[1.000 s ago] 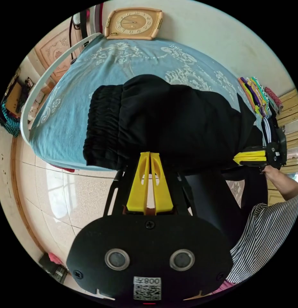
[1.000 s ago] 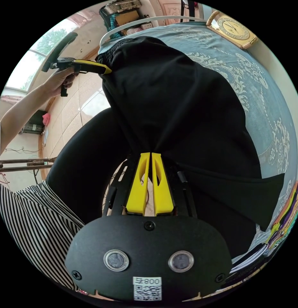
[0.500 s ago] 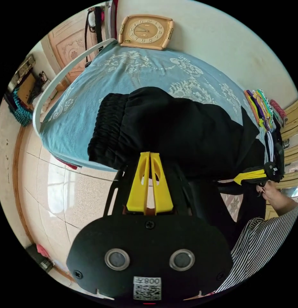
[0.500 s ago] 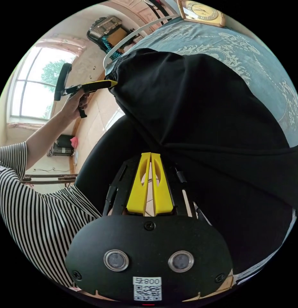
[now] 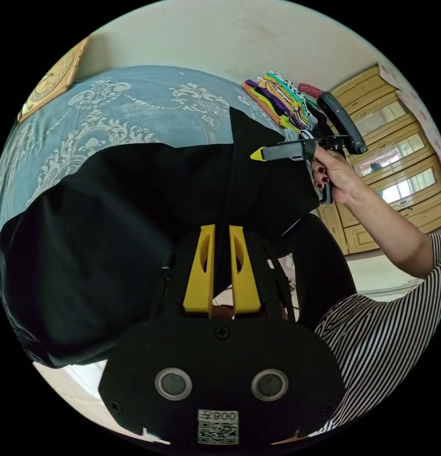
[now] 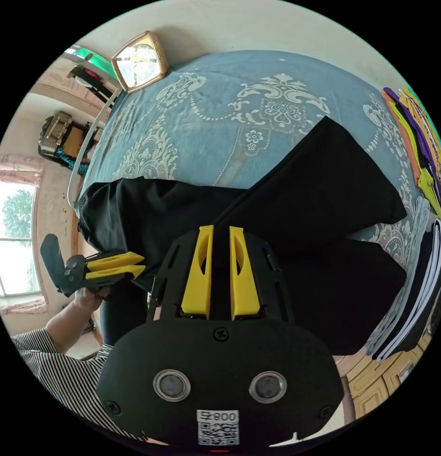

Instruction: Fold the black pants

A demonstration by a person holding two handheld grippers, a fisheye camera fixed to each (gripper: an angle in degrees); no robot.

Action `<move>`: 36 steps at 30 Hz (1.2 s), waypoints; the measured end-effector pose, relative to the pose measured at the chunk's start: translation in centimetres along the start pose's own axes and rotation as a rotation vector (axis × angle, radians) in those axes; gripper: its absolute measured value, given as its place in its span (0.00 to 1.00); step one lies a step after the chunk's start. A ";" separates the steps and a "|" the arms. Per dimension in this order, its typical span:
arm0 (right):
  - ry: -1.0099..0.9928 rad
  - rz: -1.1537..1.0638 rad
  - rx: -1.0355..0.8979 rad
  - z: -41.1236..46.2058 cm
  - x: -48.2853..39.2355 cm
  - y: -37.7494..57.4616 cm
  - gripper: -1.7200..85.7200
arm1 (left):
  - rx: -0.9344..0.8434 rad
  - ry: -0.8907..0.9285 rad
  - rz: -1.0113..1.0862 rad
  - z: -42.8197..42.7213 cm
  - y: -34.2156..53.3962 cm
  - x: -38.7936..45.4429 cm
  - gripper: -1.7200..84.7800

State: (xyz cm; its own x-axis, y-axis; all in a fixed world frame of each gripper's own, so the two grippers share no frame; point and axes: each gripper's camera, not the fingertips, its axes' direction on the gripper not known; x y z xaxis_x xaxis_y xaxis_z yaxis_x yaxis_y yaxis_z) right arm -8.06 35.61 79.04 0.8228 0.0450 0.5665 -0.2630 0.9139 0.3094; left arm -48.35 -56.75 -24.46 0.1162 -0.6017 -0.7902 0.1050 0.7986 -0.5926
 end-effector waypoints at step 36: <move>0.055 0.173 -0.014 -5.5 14.7 -1.9 0.12 | -0.101 0.033 0.090 3.6 -11.2 11.6 0.02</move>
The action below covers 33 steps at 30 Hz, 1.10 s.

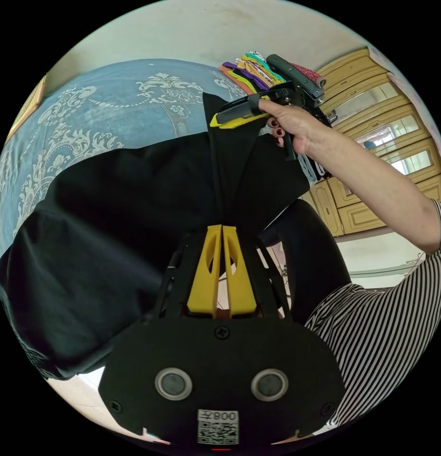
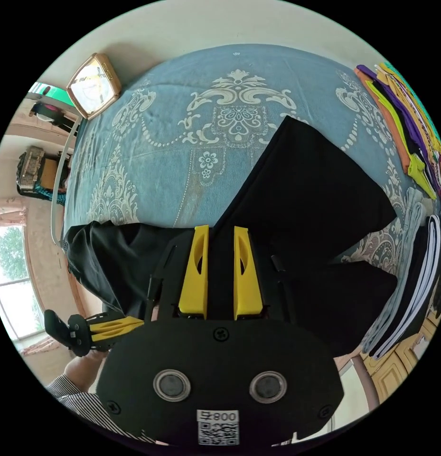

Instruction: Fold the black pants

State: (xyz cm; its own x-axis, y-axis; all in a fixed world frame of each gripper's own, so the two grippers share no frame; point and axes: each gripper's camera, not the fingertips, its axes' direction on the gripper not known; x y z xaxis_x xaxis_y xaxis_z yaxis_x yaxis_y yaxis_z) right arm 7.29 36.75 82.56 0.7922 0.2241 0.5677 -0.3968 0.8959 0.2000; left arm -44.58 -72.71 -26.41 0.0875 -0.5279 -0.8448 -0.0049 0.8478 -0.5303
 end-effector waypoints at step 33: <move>-0.212 0.046 0.172 -6.9 15.9 26.7 0.02 | -0.154 -0.137 0.198 -2.3 1.6 17.1 0.02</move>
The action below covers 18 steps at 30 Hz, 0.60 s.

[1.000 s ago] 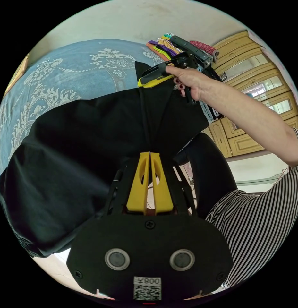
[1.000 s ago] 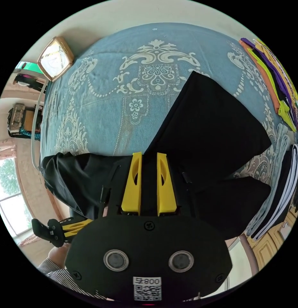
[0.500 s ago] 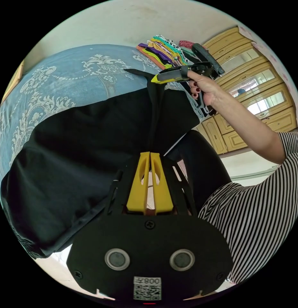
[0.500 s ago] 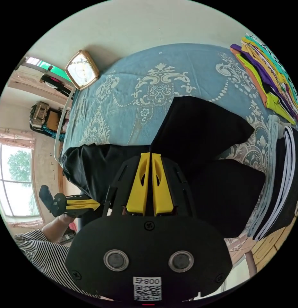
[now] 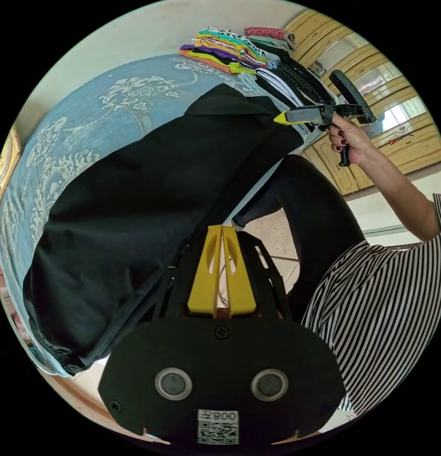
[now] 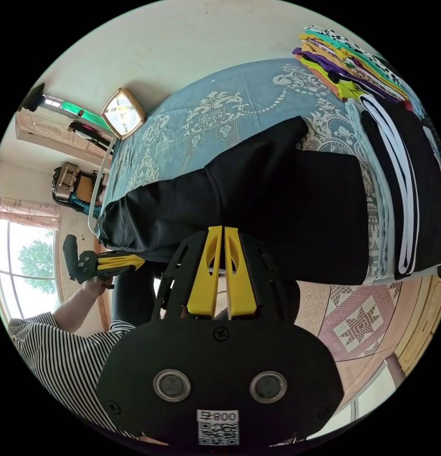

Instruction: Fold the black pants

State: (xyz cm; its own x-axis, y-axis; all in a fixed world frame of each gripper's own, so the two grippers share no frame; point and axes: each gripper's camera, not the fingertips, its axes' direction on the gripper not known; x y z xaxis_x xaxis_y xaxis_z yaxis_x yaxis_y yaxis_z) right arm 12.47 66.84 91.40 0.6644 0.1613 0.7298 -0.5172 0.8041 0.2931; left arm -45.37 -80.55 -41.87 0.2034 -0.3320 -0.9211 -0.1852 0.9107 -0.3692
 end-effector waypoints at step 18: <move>-0.058 0.005 0.030 -0.8 1.2 4.2 0.02 | -0.058 -0.355 -0.133 -2.6 2.0 6.1 0.09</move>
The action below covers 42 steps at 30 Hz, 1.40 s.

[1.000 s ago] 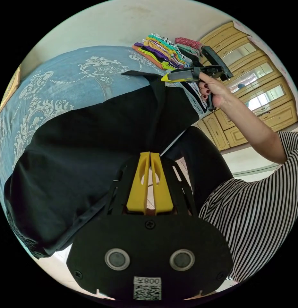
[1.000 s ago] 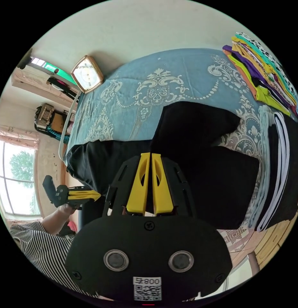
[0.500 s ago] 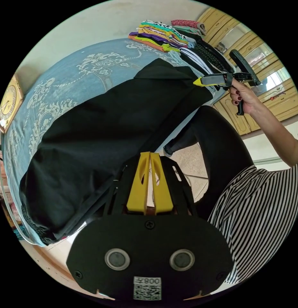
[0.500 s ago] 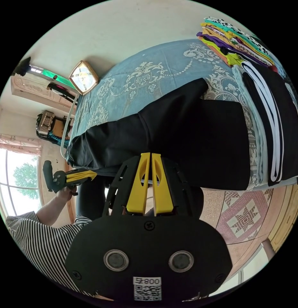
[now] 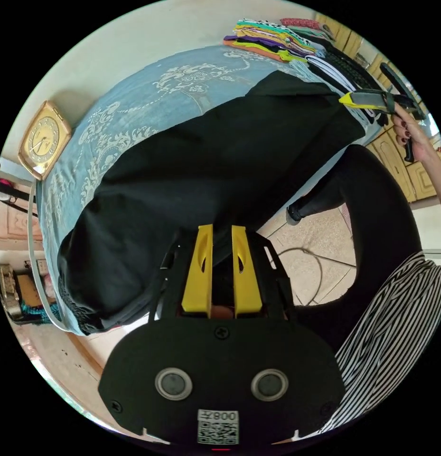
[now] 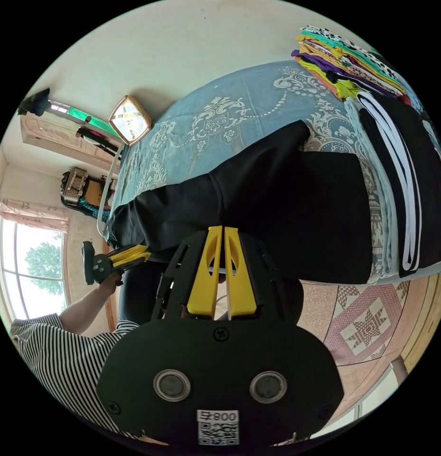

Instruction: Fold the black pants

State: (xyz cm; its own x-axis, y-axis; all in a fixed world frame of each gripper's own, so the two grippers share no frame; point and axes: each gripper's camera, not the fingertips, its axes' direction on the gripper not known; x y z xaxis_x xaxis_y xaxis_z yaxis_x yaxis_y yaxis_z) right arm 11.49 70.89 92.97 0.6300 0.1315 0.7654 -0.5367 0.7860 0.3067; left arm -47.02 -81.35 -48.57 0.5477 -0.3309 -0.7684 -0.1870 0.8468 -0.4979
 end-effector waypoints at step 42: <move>0.256 -0.158 -0.016 3.8 -5.5 7.1 0.08 | -0.005 0.120 -0.072 -11.4 -1.4 -0.8 0.02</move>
State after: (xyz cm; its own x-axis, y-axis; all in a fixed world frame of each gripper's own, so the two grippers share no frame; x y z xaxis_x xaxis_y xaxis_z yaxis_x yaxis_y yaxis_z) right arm 2.10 73.45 93.07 0.8272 0.1537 0.5405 -0.4135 0.8178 0.4003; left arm -56.47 -87.01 -51.86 0.4582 -0.4386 -0.7731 -0.1545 0.8172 -0.5552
